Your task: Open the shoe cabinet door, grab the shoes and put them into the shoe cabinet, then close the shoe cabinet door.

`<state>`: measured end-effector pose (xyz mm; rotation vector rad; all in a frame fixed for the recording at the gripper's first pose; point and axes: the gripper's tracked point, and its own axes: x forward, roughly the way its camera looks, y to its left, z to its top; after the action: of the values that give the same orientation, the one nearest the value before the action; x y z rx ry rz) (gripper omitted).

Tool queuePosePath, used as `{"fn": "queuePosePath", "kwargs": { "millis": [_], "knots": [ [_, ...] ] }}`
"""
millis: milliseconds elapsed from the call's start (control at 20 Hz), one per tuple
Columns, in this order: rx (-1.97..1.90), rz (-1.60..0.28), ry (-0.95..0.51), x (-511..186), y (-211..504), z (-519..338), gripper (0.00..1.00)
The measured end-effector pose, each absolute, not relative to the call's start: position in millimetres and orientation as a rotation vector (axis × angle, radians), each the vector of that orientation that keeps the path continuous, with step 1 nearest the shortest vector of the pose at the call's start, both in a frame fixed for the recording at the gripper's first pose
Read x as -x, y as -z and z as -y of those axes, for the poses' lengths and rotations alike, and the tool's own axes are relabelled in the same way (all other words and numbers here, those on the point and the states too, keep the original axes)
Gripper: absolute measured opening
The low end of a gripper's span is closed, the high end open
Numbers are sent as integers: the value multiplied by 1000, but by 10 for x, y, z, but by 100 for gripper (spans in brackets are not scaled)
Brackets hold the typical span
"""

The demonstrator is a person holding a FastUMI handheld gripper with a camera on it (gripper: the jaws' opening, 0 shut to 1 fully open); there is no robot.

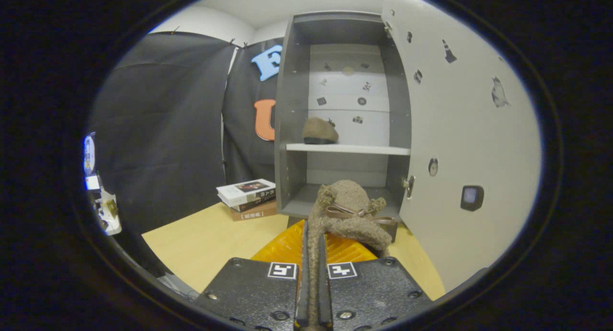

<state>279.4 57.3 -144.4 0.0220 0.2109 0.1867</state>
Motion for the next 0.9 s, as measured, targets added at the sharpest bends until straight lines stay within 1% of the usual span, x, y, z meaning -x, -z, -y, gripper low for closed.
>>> {"fn": "queuePosePath", "kwargs": {
  "millis": [200,400,600,900],
  "knots": [
    [5,-140,-208,-2824,859,-601,10],
    [34,-46,-176,-2909,186,-525,10],
    [-7,-10,-162,-3039,-382,-449,10],
    [18,21,-93,-3576,-1047,-237,11]
  ]
}}
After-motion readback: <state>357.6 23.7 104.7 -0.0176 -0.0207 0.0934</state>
